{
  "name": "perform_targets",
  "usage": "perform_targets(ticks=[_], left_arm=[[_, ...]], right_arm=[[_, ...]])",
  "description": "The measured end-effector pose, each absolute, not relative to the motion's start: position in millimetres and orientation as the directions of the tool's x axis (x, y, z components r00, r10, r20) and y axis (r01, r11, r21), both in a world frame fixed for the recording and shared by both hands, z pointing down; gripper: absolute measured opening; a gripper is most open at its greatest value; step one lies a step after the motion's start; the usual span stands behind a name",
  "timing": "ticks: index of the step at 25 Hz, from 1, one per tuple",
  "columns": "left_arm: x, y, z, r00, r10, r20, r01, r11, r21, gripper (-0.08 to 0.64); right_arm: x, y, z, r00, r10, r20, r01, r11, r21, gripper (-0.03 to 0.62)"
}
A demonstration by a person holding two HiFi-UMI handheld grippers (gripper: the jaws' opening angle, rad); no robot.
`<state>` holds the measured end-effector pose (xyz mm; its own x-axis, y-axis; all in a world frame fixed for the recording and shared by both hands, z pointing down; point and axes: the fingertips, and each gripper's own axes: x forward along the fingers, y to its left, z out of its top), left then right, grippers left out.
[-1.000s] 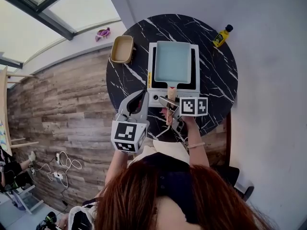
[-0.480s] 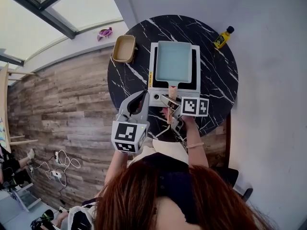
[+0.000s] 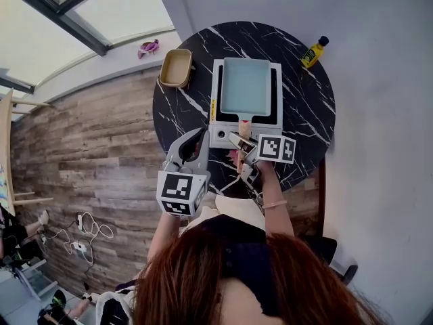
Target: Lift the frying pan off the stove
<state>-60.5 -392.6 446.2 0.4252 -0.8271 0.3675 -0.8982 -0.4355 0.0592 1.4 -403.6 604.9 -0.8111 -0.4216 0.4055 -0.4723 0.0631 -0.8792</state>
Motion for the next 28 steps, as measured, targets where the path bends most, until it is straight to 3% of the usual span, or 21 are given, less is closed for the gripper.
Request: perform_targets(ticks=[28], left_arm=[[-61,-361,437,0.454,-0.828,0.329,-0.885,-0.463,0.054,0.012]], right_arm=[[6,-375,591,-0.791,-0.474,0.387,-0.47,0.065,-0.88,0.095]])
